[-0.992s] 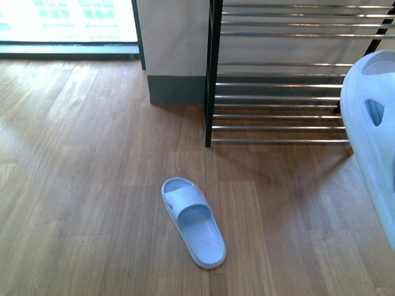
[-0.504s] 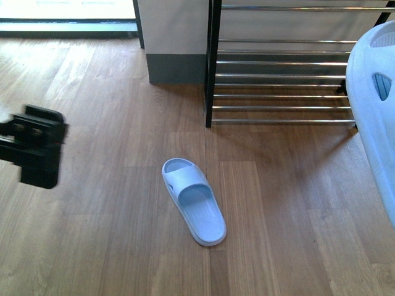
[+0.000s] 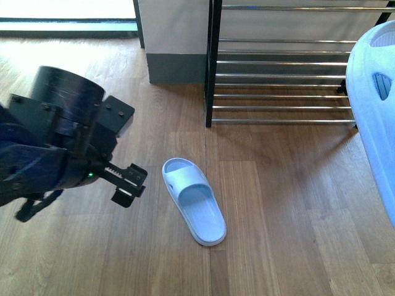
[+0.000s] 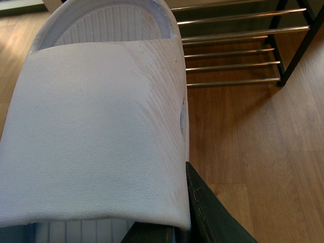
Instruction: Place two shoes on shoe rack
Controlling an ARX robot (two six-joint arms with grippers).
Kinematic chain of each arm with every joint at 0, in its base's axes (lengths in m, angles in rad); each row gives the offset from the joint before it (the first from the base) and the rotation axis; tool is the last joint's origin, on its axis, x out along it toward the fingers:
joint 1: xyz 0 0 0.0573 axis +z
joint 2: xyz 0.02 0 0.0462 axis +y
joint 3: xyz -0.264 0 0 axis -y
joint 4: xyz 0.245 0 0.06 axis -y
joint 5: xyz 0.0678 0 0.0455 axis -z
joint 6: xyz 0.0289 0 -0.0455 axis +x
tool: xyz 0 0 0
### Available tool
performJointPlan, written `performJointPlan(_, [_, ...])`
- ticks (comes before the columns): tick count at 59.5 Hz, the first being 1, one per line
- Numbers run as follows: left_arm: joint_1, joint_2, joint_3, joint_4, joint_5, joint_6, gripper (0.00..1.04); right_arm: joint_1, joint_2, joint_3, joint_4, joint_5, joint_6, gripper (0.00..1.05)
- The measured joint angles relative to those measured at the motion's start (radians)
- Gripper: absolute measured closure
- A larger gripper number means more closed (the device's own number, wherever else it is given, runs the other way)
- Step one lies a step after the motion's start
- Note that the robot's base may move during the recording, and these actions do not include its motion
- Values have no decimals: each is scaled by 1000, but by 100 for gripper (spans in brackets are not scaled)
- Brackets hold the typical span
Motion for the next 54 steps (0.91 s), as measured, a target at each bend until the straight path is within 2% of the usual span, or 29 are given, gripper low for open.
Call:
performJointPlan(13, [-53, 167, 164, -64, 44, -69, 9, 0, 0, 0, 0, 0, 0, 103])
performJointPlan(24, [-84, 268, 283, -104, 3, -60, 9, 0, 0, 0, 0, 0, 0, 103])
performJointPlan(33, [-92, 370, 431, -195, -12, -84, 9, 0, 0, 0, 0, 0, 0, 103])
performJointPlan(54, [-120, 480, 607, -291, -26, -221, 9, 0, 0, 0, 0, 0, 0, 103])
